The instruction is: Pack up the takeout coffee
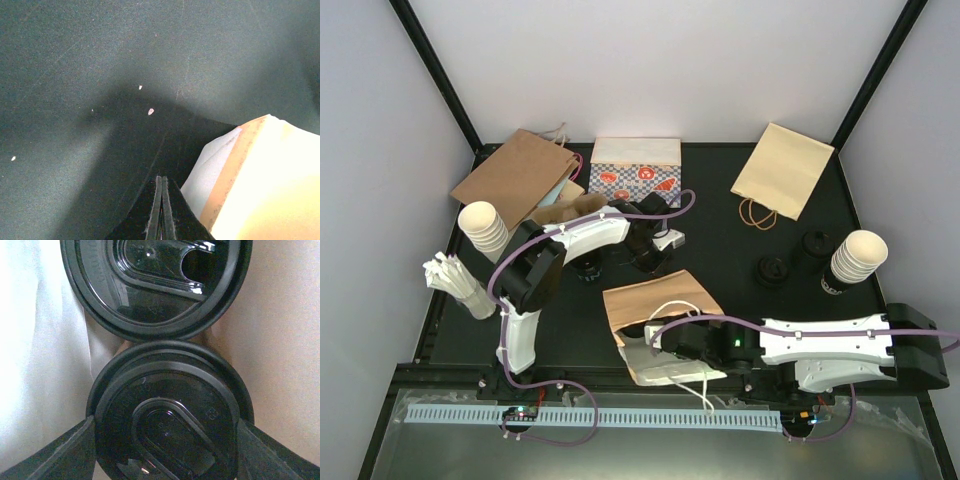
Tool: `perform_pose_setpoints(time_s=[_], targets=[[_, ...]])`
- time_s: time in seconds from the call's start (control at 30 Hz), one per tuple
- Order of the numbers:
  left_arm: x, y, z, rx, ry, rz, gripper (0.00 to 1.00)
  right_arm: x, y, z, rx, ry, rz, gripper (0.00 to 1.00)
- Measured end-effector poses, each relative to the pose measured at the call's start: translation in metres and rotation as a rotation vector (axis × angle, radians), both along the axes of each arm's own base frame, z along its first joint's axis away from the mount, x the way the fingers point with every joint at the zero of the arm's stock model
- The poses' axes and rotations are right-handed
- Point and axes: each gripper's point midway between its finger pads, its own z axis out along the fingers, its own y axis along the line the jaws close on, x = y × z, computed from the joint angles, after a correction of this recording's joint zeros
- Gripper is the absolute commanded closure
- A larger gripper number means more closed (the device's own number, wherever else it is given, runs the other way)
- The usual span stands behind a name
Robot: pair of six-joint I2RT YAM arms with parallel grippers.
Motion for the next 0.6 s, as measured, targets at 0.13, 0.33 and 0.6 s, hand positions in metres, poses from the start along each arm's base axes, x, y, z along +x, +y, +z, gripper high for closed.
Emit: perform_pose_setpoints(time_s=[0.13,0.33,0.6], targets=[[0.000,0.000,-0.001,0.001,0.001,0.000,0.99,0.001,0.001,-0.004,-0.002,-0.010,-0.005,0.40],[0.000,0.000,-0.002,-0.003,-0.003,0.001,0.99,0.004,0.005,-0.007,0.004,-0.026,-0.014,0.43],[0.001,0.001,-0.001,-0.013,-0.017,0.003,0.98,0.011,0.010,-0.005,0.014,-0.006,-0.039,0.44]])
